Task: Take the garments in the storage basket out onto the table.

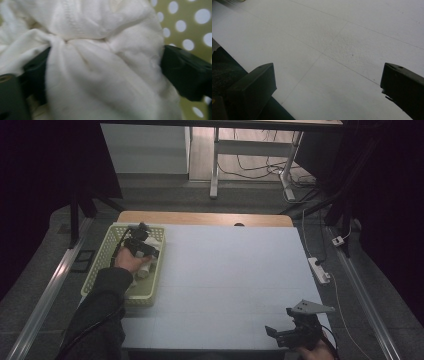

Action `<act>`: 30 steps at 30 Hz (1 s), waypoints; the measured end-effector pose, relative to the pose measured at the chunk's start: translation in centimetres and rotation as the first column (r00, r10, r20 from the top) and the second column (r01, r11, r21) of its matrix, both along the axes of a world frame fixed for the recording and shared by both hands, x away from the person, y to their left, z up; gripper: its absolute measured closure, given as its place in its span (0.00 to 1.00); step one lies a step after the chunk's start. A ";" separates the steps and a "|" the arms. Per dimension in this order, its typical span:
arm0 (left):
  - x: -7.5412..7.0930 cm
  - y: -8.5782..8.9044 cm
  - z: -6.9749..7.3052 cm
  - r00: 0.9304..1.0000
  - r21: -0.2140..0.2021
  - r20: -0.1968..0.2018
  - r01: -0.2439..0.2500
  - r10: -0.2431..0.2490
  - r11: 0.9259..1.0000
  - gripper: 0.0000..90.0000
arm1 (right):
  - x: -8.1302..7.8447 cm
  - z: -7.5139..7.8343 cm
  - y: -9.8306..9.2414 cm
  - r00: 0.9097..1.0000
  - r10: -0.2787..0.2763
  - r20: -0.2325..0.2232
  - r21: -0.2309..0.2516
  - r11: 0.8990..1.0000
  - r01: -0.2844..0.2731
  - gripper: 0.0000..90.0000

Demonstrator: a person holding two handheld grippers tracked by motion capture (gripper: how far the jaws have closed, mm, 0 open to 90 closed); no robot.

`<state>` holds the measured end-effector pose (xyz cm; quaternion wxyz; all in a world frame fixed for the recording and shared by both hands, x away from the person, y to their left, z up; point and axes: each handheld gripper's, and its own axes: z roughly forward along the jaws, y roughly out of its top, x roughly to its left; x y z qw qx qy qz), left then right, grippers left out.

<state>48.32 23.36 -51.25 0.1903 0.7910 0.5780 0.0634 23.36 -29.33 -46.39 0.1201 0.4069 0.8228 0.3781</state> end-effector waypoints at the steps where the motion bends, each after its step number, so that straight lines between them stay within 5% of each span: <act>1: -0.1 0.0 0.0 1.000 0.018 0.001 0.000 0.000 1.000 0.12 | 0.0 0.0 0.0 1.000 0.000 0.000 0.000 1.000 0.000 0.00; 4: -0.4 -0.1 0.1 1.000 0.094 0.007 0.019 -0.019 0.995 0.32 | 0.0 0.0 0.0 1.000 0.004 0.002 -0.002 1.000 -0.004 0.00; 8: -0.8 0.1 0.3 1.000 0.051 -0.010 0.022 -0.021 0.998 0.64 | 0.0 0.0 0.0 1.000 0.006 0.002 -0.006 1.000 -0.006 0.00; 11: -1.0 0.0 0.6 0.999 0.047 -0.019 0.049 -0.048 0.998 0.71 | 0.0 0.0 0.0 1.000 0.005 0.002 -0.007 1.000 -0.005 0.00; 16: -1.3 1.1 1.3 1.000 -0.038 -0.008 0.016 -0.017 0.999 0.74 | 0.0 0.0 0.0 1.000 0.006 0.000 -0.004 1.000 -0.006 0.00; 21: -2.2 2.5 3.0 0.998 -0.118 0.056 -0.008 0.014 0.993 0.74 | 0.0 0.0 0.0 1.000 0.000 0.000 -0.002 1.000 0.000 0.00; 30: -4.1 3.1 7.8 0.978 -0.179 0.210 0.038 0.001 0.983 0.74 | -0.1 0.0 0.1 1.000 0.003 0.007 -0.007 1.000 -0.003 0.00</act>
